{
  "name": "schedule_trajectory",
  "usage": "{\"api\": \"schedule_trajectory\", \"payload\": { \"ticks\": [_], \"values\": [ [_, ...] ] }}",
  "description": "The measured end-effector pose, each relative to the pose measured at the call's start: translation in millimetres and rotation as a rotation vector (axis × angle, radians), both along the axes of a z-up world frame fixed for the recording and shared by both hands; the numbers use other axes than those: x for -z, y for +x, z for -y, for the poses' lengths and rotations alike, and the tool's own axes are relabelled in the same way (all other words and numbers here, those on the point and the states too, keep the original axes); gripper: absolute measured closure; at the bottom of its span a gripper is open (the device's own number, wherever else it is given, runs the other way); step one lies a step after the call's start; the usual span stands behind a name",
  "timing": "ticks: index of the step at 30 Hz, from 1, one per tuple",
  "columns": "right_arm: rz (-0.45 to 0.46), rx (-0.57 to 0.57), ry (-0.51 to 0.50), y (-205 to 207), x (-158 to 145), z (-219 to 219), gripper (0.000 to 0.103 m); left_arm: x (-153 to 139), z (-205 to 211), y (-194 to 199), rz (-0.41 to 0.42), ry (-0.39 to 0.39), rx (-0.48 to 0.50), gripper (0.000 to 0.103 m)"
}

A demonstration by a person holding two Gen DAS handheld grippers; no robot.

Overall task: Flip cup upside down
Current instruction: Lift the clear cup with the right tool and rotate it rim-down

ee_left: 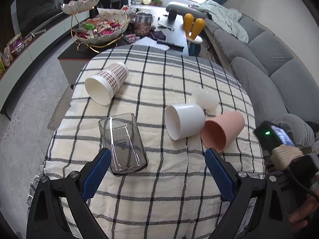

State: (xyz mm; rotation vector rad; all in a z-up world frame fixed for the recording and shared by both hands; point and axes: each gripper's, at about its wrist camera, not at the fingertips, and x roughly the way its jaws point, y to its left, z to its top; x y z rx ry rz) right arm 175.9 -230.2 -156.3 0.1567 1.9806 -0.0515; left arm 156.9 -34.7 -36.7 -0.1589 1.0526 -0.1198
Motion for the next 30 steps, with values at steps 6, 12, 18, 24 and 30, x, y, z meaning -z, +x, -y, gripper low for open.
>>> {"api": "schedule_trajectory", "payload": {
  "ticks": [6,12,18,24,30],
  "values": [
    [0.207,0.007,0.024,-1.6,-56.5,-8.6,0.031,-19.7,-11.4,-12.0,0.08,-0.007,-0.02,0.007],
    [0.542,-0.051,0.037,1.9,-108.4,-31.9,0.031,-35.2,-38.3,-32.4,0.204,0.019,-0.083,0.007],
    [0.931,-0.044,0.001,-10.0,-128.8,-53.3,0.031,-21.5,-67.5,-45.9,0.24,0.047,-0.129,0.006],
    [1.164,-0.034,-0.024,-36.9,-120.6,-77.9,0.031,1.1,-82.7,-60.1,0.262,0.037,-0.102,0.006],
    [1.318,-0.101,-0.045,-55.6,-104.2,-105.1,0.031,15.6,-85.7,-76.5,0.374,0.078,-0.066,0.006]
  ]
}}
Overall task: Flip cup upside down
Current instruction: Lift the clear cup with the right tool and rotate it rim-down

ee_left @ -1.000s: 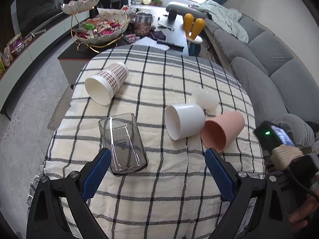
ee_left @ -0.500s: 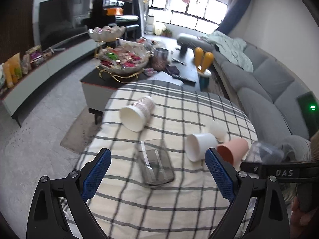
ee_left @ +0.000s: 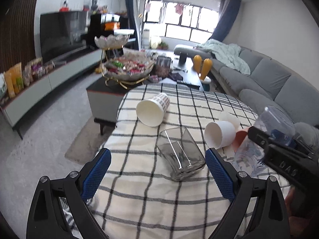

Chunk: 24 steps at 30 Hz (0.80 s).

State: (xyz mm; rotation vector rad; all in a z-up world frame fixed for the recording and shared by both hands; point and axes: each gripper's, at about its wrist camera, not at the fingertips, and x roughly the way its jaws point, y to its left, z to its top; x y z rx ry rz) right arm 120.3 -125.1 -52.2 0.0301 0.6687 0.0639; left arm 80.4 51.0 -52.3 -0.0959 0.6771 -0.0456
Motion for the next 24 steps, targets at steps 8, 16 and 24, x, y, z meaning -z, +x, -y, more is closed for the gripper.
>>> {"api": "schedule_trajectory", "payload": {
  "ticks": [8,16,24],
  "values": [
    [0.017,0.022,0.004,1.0,27.3,-7.6,0.031,17.9,-12.6,-3.0,0.056,0.005,-0.013,0.005],
    [-0.025,0.027,-0.005,1.1,45.4,-9.9,0.03,25.2,-18.2,2.3,0.025,-0.025,-0.031,0.005],
    [-0.043,0.025,-0.02,-7.3,50.4,-11.2,0.03,23.2,-14.9,-2.4,0.037,-0.031,-0.009,0.005]
  ]
}}
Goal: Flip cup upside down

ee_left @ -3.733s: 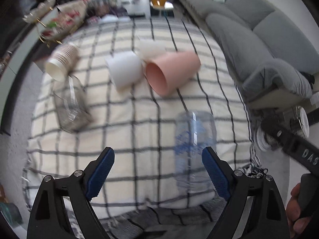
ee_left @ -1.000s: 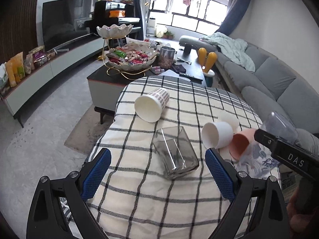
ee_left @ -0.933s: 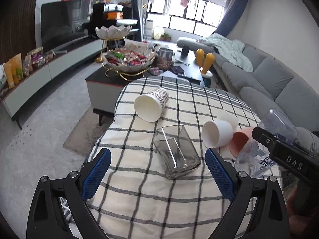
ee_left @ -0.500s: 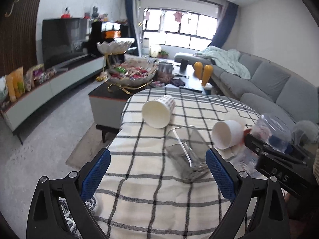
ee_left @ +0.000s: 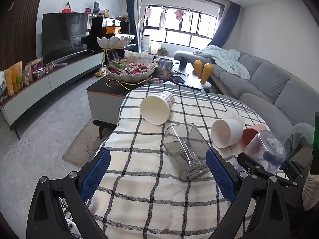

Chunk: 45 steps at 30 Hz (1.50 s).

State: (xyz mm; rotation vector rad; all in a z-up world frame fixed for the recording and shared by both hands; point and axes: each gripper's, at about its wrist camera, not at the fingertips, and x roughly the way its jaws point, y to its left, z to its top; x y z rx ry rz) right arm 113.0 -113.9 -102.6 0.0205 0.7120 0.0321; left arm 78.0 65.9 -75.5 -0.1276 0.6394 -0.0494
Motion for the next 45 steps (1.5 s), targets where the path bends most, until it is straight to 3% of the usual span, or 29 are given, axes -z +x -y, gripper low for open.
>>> {"api": "schedule_trajectory", "payload": {
  "ticks": [4,9,18,24,30,45],
  "values": [
    [-0.026,0.011,0.019,1.0,2.1,4.0,0.029,-0.3,-0.9,0.2,-0.003,-0.007,-0.001,0.005],
    [-0.02,0.009,0.028,-1.5,-2.0,5.7,0.016,-1.3,-1.2,-0.3,0.0,-0.012,0.002,0.005],
    [0.042,0.021,0.041,-28.7,-41.2,17.5,0.008,-23.9,2.1,-17.0,0.023,-0.043,0.003,0.004],
    [0.095,0.068,0.035,-52.1,-75.6,38.4,0.003,-53.0,21.3,-41.4,0.077,-0.019,0.013,0.0],
    [0.129,0.089,-0.003,-68.6,-103.4,49.9,0.001,-72.6,40.3,-49.1,0.072,0.038,0.022,0.0],
    [0.159,0.128,0.016,-90.4,-127.6,76.2,0.001,-107.5,73.1,-62.2,0.097,0.119,0.021,0.0]
  ]
}}
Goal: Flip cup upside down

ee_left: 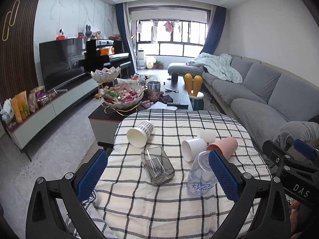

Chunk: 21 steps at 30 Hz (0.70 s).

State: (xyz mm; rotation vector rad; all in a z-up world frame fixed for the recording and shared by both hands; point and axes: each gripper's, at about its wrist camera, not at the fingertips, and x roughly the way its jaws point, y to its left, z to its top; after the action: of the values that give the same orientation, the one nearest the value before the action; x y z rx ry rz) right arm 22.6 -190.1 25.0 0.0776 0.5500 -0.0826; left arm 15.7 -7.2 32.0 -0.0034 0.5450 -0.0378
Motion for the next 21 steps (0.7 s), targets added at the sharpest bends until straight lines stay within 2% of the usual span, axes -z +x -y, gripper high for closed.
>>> {"api": "schedule_trajectory", "payload": {
  "ticks": [13,21],
  "values": [
    [0.048,0.023,-0.02,-11.9,-9.4,2.8,0.001,-5.1,4.7,-1.6,-0.001,0.007,0.009,0.0],
    [0.038,0.023,-0.026,-12.2,-6.9,2.1,0.001,-2.9,5.6,-3.0,-0.012,-0.003,0.025,0.0]
  ]
}}
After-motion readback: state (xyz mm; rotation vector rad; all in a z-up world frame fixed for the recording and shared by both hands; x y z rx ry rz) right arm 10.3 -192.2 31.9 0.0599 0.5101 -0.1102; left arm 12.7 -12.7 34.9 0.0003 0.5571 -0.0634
